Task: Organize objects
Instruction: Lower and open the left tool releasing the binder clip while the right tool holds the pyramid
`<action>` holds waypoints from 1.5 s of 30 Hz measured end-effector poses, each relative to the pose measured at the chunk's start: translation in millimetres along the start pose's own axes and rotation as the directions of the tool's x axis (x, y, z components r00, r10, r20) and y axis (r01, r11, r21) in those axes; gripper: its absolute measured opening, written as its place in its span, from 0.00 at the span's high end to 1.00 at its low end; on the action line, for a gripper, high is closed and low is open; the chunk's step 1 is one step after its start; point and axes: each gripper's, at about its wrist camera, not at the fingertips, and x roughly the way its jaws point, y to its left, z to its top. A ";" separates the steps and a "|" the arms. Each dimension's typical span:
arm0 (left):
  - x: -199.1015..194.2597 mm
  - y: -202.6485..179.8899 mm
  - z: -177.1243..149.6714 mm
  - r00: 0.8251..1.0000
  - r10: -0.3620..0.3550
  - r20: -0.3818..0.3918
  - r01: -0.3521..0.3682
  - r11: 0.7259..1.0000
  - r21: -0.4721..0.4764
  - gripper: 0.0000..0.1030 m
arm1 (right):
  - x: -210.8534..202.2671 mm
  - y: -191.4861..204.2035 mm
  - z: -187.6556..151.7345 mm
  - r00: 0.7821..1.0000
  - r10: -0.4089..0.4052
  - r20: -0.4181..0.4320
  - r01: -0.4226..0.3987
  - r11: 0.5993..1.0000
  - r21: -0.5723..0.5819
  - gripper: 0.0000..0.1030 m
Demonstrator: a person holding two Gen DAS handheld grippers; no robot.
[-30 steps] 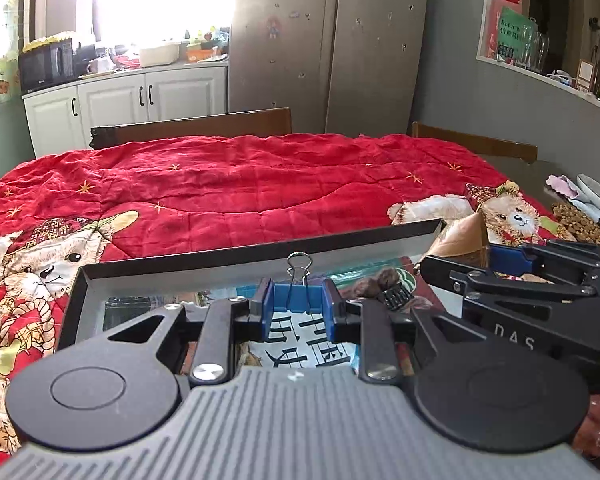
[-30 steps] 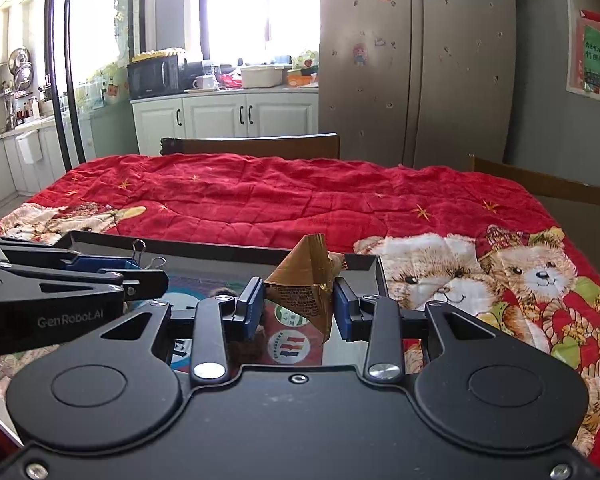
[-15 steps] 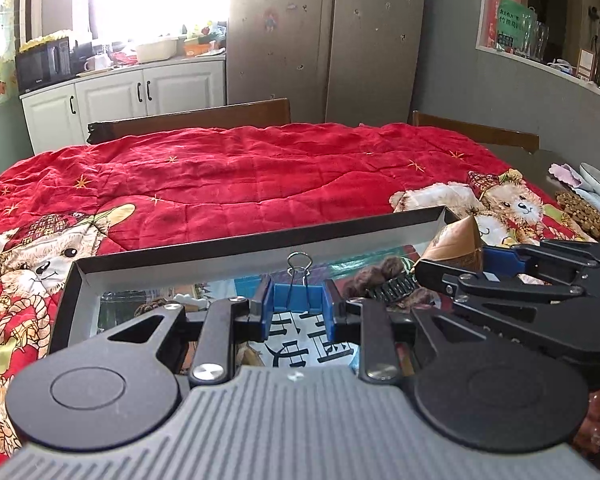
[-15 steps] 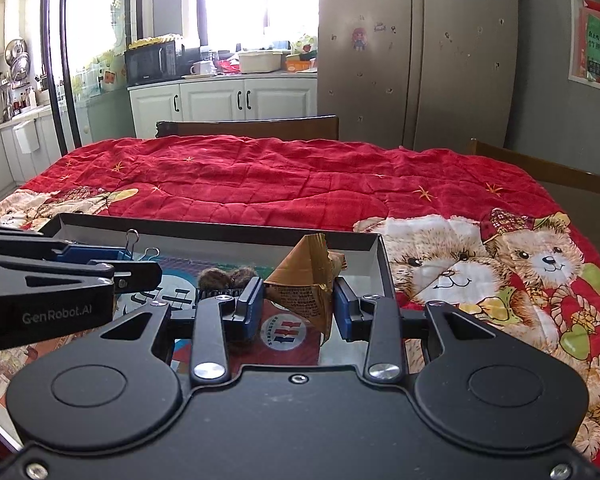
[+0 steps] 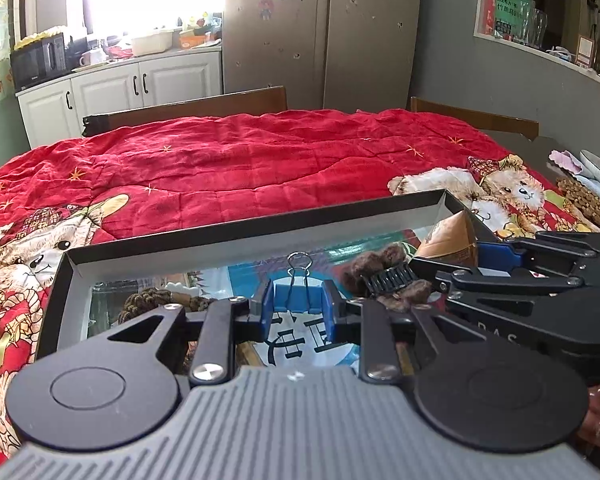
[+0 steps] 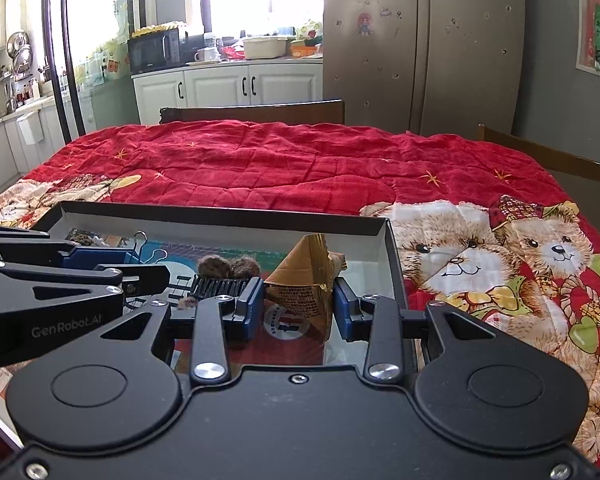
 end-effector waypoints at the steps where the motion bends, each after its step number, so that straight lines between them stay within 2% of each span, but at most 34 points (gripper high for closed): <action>1: 0.4 0.0 -0.2 1.000 -0.001 -0.002 0.001 1.000 0.000 0.72 | 0.3 0.4 -0.2 1.000 0.002 -0.004 -0.002 1.000 -0.002 0.66; 14: 4.4 -2.2 -1.2 0.999 -0.007 -0.036 0.007 1.000 0.015 0.70 | 5.0 1.0 -0.9 0.999 0.021 -0.037 -0.021 1.000 -0.009 0.65; 23: 3.7 -1.9 -1.1 0.999 -0.003 -0.032 0.004 1.000 0.011 0.54 | 6.0 2.0 -1.0 0.999 0.023 -0.046 -0.024 1.000 -0.015 0.64; 29: 2.9 -1.7 -1.2 1.000 -0.001 -0.027 0.001 1.000 0.009 0.53 | 6.5 1.7 -1.0 0.998 0.026 -0.057 -0.027 1.000 -0.014 0.63; 39: -0.9 0.2 0.4 1.000 0.016 0.000 -0.016 1.000 -0.005 0.39 | 3.3 -1.0 -0.3 0.999 0.014 -0.037 -0.013 1.000 0.009 0.55; 45: -5.0 1.2 2.0 1.000 0.025 0.019 -0.025 1.000 -0.007 0.36 | -0.8 -2.5 0.1 1.000 0.001 -0.011 -0.001 1.000 0.020 0.49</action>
